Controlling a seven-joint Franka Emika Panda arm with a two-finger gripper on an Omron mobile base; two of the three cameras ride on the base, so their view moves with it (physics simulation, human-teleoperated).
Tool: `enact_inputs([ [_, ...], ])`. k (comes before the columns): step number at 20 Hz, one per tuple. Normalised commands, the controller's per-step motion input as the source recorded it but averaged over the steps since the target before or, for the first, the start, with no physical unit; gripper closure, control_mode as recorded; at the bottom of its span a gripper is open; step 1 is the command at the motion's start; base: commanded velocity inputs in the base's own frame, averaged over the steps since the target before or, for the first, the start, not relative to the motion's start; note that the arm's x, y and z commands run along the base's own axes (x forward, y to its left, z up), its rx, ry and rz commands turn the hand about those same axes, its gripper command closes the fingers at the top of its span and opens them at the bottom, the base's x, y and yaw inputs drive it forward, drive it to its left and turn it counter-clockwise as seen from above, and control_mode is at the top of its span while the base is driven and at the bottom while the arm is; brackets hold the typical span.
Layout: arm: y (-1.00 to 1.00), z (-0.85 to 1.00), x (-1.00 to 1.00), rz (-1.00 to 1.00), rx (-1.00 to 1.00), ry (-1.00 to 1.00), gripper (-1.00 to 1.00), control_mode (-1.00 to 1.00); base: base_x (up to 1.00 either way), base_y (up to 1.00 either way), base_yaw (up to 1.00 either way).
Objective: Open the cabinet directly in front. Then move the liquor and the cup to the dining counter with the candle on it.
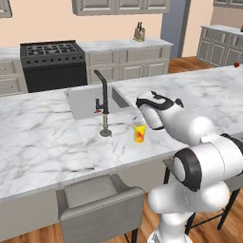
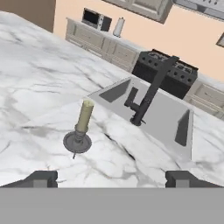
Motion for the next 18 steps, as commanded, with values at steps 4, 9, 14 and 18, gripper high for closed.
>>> enact_inputs([
  [4, -0.21, 1.0, -0.6, -0.17, 0.04, 0.19, -1.0, -1.0, 0.0, 0.0, 0.0],
  [9, -0.32, 1.0, -0.91, -0.21, 0.02, 0.09, -1.0, -1.0, 0.0, 0.0, 0.0],
  [14, -0.4, 0.58, -1.0, -0.2, 0.02, -0.05, -1.0, -1.0, 0.0, 0.0, 0.0],
  [18, -0.39, 0.28, -1.0, -0.18, 0.02, -0.23, -1.0, -1.0, 0.0, 0.0, 0.0],
])
